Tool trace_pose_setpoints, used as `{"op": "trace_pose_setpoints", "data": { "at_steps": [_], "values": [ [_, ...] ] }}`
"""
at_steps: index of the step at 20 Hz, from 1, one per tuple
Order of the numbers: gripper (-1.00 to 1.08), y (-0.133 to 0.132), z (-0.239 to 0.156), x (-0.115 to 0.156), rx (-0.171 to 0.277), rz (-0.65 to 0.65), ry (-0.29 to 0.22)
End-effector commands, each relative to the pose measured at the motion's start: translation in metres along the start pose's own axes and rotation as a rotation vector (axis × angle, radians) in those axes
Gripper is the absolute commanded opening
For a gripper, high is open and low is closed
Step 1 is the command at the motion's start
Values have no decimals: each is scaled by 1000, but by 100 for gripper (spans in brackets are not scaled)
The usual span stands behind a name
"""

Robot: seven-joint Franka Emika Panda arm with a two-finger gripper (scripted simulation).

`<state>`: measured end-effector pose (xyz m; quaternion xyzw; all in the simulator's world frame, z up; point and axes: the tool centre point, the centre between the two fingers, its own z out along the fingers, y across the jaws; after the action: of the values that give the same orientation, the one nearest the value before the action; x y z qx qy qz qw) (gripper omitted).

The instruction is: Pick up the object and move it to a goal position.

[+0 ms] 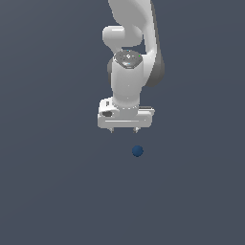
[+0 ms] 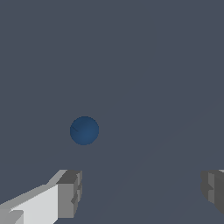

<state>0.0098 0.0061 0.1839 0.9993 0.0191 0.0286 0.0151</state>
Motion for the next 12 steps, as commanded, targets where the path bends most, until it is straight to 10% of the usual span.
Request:
{"op": "trace_pose_setpoints", "data": {
  "at_steps": [1,12],
  "values": [
    [100,0,0,0,0,0,0],
    [100,8,14,-11,14,46,-42]
  ]
}}
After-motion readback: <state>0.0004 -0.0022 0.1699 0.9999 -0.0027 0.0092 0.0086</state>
